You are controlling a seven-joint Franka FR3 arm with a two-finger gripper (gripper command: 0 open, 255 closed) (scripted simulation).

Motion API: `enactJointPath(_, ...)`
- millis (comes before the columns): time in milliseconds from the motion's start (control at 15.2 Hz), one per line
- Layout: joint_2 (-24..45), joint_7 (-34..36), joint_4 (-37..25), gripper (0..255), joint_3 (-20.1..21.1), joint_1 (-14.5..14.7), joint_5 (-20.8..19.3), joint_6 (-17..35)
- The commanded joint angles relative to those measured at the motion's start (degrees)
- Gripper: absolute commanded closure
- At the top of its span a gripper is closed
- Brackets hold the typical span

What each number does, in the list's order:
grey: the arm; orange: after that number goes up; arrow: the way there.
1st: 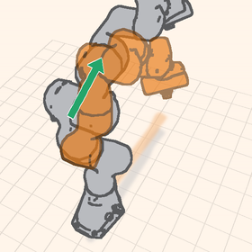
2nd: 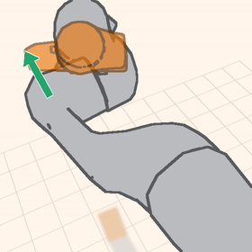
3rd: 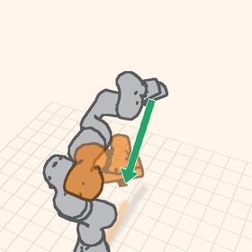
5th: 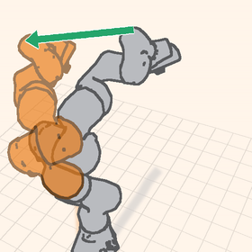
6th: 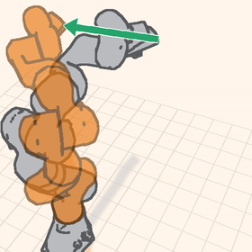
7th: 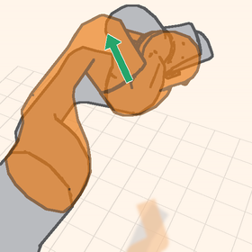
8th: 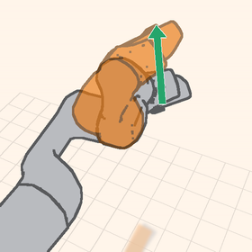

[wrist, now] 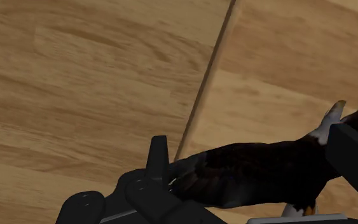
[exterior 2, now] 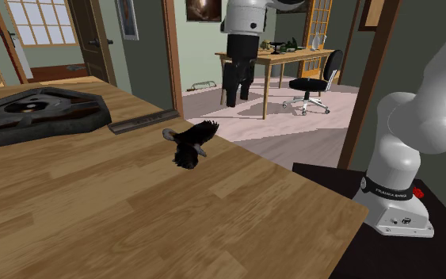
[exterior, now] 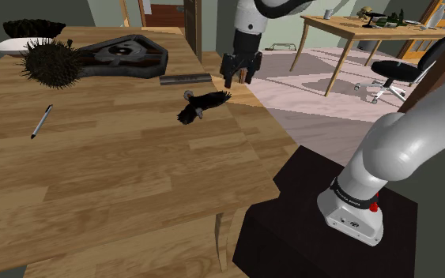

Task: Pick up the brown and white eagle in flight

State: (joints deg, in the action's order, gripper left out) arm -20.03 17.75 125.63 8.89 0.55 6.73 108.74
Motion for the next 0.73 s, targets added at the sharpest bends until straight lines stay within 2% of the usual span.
enactJointPath(0, 4.37, 1.61, -2.91, 0, 1.1, -0.02, -0.78, 2.31)
enactJointPath(660, 25.35, 9.94, -19.77, 0, 4.26, 0.92, -7.97, 9.34)
